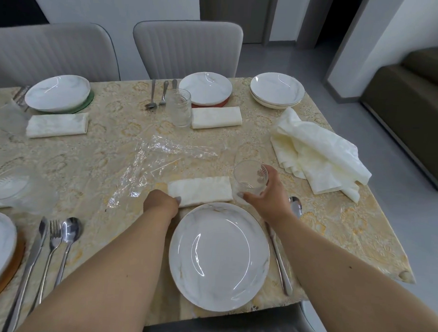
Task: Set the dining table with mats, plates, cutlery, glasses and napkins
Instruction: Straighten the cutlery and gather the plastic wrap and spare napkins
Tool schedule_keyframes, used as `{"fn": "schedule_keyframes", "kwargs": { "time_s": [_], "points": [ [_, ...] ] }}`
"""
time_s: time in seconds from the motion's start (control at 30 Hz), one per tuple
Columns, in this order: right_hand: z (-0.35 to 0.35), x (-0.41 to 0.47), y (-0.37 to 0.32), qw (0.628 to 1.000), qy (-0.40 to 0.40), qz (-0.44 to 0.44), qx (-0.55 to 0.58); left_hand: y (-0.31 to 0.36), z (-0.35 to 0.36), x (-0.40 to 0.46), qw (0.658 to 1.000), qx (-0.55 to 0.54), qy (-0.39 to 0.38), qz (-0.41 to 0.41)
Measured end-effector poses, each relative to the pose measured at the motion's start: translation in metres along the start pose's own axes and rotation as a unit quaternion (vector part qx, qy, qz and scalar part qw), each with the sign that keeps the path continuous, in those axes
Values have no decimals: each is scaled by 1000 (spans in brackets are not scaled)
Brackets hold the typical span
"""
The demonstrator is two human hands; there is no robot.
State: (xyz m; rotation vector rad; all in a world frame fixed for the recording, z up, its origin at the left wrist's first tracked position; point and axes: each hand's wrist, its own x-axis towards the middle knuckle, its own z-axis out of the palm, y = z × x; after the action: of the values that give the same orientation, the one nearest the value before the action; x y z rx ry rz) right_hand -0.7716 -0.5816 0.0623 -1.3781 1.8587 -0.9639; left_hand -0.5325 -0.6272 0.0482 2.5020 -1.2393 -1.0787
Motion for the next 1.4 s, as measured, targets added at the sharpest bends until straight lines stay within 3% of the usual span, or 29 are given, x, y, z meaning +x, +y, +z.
{"fn": "schedule_keyframes", "kwargs": {
  "time_s": [0.33,0.5,0.6,0.67,0.77,0.83,0.9,1.0,1.1,1.17,1.23,1.4],
  "points": [
    [-1,1,1,1000,-5,0,-6,-7,6,-4,1000,-13,12,19],
    [-10,-5,7,999,-46,11,-3,-7,4,-9,1000,-17,17,20],
    [-25,-11,14,1000,21,-8,-10,-3,-2,-25,995,-25,97,-26],
    [-39,-13,20,995,96,2,-24,6,-5,-41,981,-68,179,-5],
    [-59,-20,36,987,140,61,-55,19,5,-74,955,-109,231,148],
    [-69,-30,47,982,127,112,-81,26,23,-102,939,-85,203,265],
    [-73,-41,58,975,77,147,-147,30,47,-132,912,-2,130,389],
    [-69,-53,71,959,-7,186,-212,34,80,-172,814,225,44,534],
    [-65,-58,73,948,-40,206,-238,33,109,-186,737,409,-20,538],
    [-64,-58,69,945,-62,198,-251,30,122,-187,699,499,-24,511],
    [-62,-55,67,940,-87,191,-268,31,128,-187,700,524,0,485],
    [-56,-51,71,924,-117,202,-303,35,134,-188,670,567,-51,477]
  ]
}}
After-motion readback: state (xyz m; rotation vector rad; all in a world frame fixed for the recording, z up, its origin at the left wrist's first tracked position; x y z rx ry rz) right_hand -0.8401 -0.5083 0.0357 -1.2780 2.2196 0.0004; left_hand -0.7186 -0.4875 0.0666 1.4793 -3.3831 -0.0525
